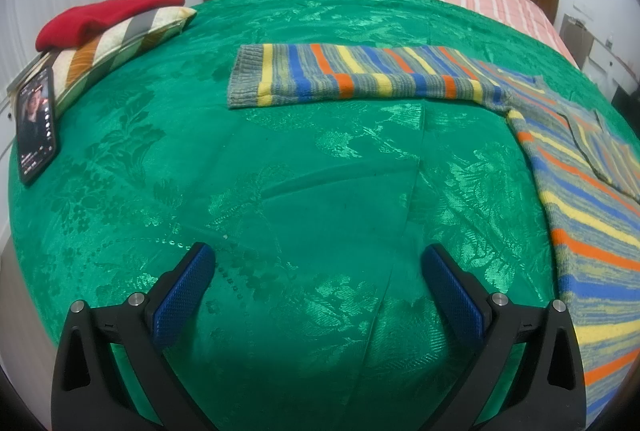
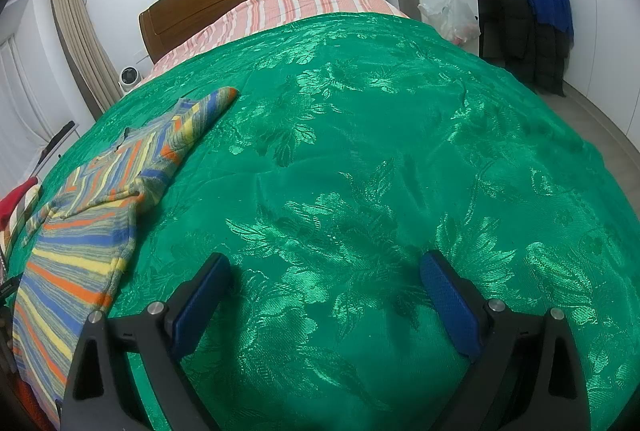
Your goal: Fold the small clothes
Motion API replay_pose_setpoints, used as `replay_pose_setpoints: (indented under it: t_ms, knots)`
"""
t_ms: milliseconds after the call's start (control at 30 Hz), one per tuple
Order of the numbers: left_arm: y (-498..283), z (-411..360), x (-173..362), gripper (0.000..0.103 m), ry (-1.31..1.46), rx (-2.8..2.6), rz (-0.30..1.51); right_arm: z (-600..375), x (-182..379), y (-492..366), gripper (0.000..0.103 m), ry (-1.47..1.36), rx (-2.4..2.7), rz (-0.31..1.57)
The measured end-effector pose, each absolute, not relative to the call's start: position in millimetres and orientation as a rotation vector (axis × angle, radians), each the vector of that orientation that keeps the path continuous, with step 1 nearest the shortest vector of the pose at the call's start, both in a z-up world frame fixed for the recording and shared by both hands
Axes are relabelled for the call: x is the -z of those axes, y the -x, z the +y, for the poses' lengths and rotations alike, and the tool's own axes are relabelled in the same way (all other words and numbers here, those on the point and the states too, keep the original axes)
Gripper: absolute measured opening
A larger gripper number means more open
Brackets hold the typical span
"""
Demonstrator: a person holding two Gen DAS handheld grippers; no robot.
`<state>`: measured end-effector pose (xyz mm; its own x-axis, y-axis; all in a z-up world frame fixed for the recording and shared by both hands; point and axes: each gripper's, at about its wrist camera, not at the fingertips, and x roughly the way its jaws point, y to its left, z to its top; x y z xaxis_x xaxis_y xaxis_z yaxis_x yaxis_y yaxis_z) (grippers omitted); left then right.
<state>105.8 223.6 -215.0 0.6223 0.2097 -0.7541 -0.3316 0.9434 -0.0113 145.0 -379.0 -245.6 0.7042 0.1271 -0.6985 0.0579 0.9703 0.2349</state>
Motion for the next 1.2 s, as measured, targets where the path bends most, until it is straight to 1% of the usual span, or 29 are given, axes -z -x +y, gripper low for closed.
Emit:
replay_pose_setpoints:
  t_ms: [1033, 1133, 1200]
  knots:
    - [-106, 224, 215, 0.103, 0.155, -0.311, 0.844, -378, 246, -145, 0.095, -0.247, -0.039, 0.789]
    - [-105, 229, 206, 0.102, 0.190, -0.305, 0.854, -378, 246, -145, 0.095, -0.247, -0.039, 0.790]
    - [-99, 241, 186, 0.102, 0.267, -0.286, 0.804, -378, 246, -145, 0.095, -0.245, -0.038, 0.791]
